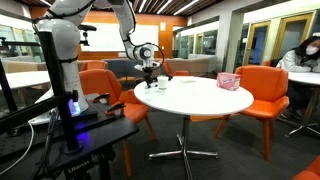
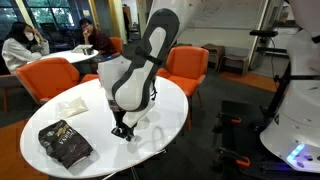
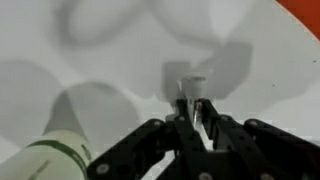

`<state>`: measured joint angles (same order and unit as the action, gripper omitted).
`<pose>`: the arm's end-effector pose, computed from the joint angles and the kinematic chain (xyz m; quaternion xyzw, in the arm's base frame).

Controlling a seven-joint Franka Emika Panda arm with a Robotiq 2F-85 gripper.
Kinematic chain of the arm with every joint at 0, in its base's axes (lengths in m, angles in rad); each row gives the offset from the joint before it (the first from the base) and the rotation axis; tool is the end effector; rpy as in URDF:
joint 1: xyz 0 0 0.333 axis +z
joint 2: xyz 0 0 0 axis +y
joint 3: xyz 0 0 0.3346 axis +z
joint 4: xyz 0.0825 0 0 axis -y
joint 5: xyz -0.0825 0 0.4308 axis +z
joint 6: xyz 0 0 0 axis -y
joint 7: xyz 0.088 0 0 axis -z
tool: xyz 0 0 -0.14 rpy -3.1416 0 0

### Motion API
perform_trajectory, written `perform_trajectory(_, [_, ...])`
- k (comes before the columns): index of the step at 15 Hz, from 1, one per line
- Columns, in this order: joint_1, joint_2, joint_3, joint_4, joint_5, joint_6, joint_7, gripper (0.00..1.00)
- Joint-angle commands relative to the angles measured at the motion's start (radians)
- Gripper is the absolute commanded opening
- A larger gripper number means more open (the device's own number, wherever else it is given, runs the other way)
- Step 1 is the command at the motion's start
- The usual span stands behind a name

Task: Put the black marker inside the white cup

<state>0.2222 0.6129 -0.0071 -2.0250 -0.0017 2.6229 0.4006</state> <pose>0.6117 0.1334 0.0805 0.9958 -0.0912 -0.0064 0.0046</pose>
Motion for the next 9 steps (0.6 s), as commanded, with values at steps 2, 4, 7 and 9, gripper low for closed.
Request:
perform_trajectory(2, [-0.004, -0.097, 0.006, -0.019, 0.021, -0.192, -0.006, 0.05])
perform_trajectory(4, [-0.025, -0.160, 0.022, -0.016, 0.030, -0.321, -0.036, 0.05])
perform_trajectory(7, [-0.067, -0.243, 0.044, 0.019, 0.073, -0.547, -0.105, 0.05])
perform_trajectory(9, [-0.094, -0.272, 0.042, 0.068, 0.092, -0.720, -0.146, 0.05])
